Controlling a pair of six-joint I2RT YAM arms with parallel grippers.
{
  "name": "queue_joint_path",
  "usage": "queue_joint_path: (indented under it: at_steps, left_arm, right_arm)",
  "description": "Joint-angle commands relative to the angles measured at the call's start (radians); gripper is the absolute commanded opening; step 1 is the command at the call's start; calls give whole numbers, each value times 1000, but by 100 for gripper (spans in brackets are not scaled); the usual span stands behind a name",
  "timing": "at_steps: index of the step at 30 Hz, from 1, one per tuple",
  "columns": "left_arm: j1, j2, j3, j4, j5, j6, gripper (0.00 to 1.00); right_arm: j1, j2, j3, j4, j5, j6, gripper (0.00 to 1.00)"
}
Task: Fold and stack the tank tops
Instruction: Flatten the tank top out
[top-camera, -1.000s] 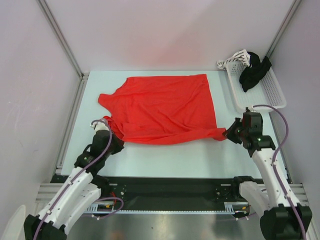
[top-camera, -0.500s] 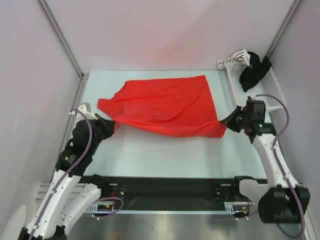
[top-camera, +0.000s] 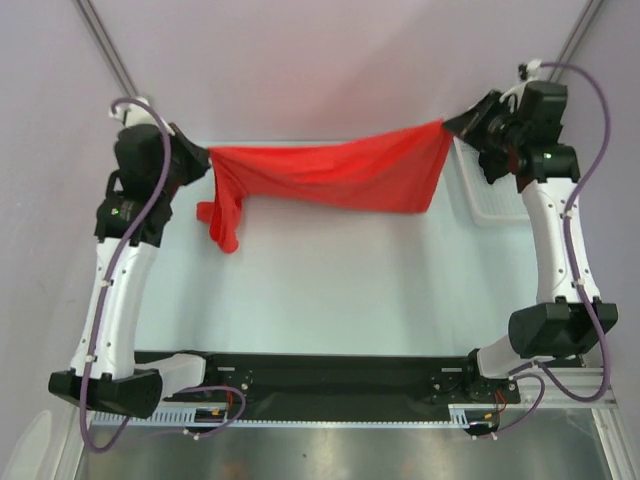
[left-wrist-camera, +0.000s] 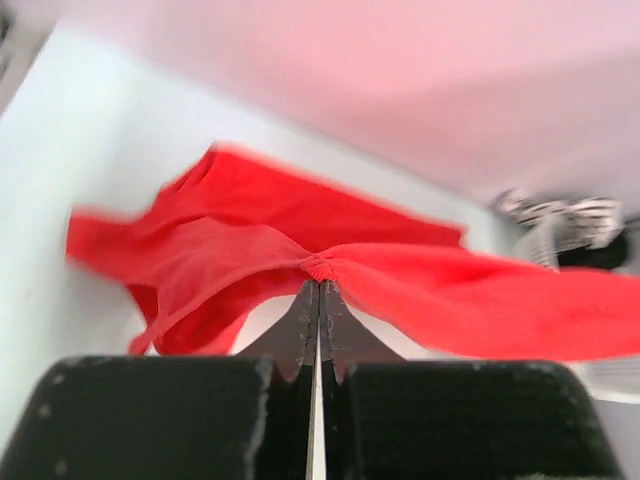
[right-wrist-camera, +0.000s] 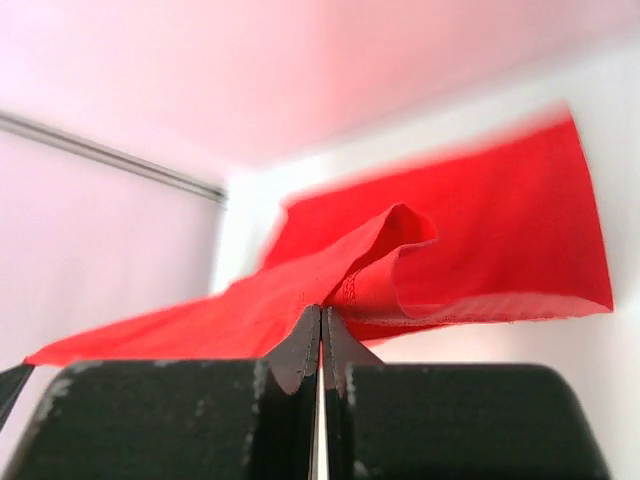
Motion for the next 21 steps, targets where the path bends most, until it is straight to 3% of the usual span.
queue_joint_path:
  at_steps: [1, 5, 12, 21]
  left_arm:
    - [8, -48, 229, 18, 116, 109, 0]
    - [8, -102, 414, -45, 142, 180, 0]
    - [8, -295, 496, -15, 223, 171, 0]
    - [8, -202, 686, -62, 258, 125, 0]
  right_arm:
    - [-8, -80, 196, -4, -83, -24, 0]
    - [-15, -227, 211, 43, -106, -68, 0]
    - [-15, -546, 158, 118, -67, -108, 0]
    - [-15, -556, 366, 97, -45, -122, 0]
